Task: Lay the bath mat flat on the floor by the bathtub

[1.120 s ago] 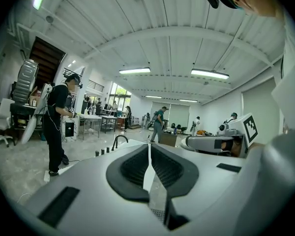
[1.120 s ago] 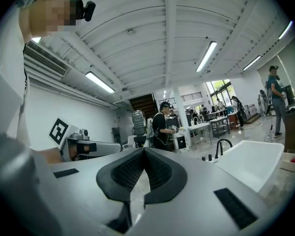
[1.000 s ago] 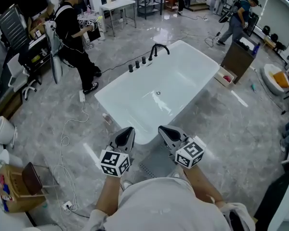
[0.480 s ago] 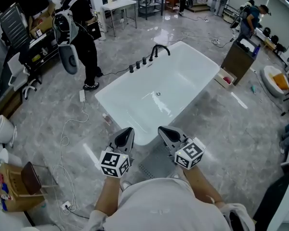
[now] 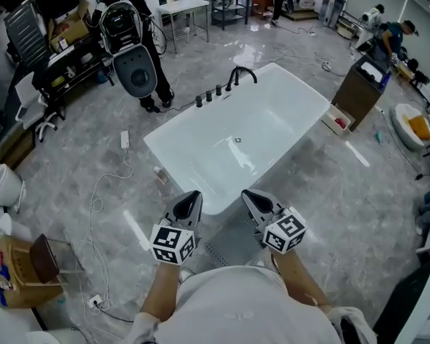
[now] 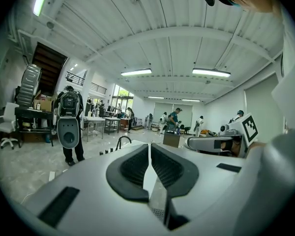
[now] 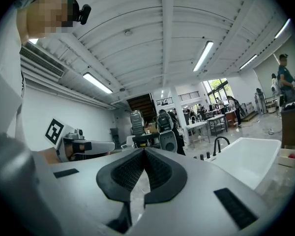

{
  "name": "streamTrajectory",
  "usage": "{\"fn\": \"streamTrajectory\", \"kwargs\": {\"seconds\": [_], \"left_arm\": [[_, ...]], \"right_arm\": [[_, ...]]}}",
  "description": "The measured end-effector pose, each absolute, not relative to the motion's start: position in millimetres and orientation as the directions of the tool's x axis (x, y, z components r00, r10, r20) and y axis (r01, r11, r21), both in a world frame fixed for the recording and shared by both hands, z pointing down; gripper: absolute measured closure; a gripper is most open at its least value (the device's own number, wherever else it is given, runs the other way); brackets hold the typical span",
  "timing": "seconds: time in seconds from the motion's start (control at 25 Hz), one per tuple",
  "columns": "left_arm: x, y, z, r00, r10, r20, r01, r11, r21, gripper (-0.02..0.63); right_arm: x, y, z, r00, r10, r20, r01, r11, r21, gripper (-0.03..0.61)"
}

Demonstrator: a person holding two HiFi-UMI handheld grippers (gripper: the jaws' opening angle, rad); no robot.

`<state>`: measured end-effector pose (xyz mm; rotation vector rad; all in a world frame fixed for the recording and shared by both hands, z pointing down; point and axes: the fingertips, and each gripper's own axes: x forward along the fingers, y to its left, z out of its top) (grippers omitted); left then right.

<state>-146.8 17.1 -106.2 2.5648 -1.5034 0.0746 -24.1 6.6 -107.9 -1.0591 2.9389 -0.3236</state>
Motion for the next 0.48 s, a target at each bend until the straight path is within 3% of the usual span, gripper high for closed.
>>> {"fn": "streamTrajectory", "kwargs": {"seconds": [0.48], "left_arm": [[-146.4, 27.9, -101.5, 0.473, -0.870, 0.142, -0.880, -0.459, 0.120, 0.595]], "right_arm": [[-22.6, 14.0, -103.1, -0.782, -0.619, 0.070, -0.619, 0.758, -0.207, 0.552]]}}
